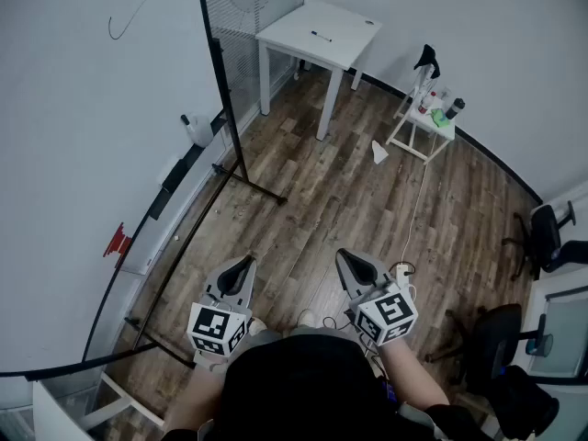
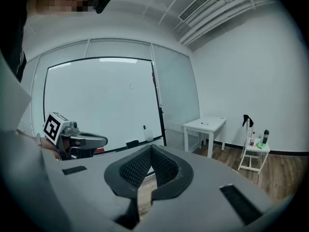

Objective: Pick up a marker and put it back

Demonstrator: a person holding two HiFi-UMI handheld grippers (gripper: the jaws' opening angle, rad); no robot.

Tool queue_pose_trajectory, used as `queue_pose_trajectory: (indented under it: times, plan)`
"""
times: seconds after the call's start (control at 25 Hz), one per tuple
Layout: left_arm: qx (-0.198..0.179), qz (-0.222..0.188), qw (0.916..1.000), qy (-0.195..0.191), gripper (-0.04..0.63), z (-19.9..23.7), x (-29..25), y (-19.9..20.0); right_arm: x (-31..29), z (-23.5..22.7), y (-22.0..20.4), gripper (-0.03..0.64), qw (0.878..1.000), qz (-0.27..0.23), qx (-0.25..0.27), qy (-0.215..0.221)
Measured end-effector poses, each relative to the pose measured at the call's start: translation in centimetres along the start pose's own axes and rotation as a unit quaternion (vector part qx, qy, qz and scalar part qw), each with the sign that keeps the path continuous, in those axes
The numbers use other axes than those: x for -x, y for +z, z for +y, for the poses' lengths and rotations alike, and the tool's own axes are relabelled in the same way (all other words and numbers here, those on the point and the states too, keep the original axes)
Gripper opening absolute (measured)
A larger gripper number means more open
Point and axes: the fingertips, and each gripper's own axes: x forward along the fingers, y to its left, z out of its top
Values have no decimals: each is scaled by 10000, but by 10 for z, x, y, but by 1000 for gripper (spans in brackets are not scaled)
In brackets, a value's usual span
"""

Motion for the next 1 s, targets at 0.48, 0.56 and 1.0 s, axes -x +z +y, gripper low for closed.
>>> queue_pose_trajectory:
  times: [0.48,0.56,1.0]
  plan:
    - [-5,-16,10000,-41,25,-40,-18,13,36,-30,-6,29,9994,-115,-291,-167]
    - [-22,-2,10000,21,26,-41,-26,15,37,-36,-6,29,9993,-125,-325,-120]
    - [14,110,9994,316,107,-51,-95,23,36,-103,-9,28,9986,-256,-459,36]
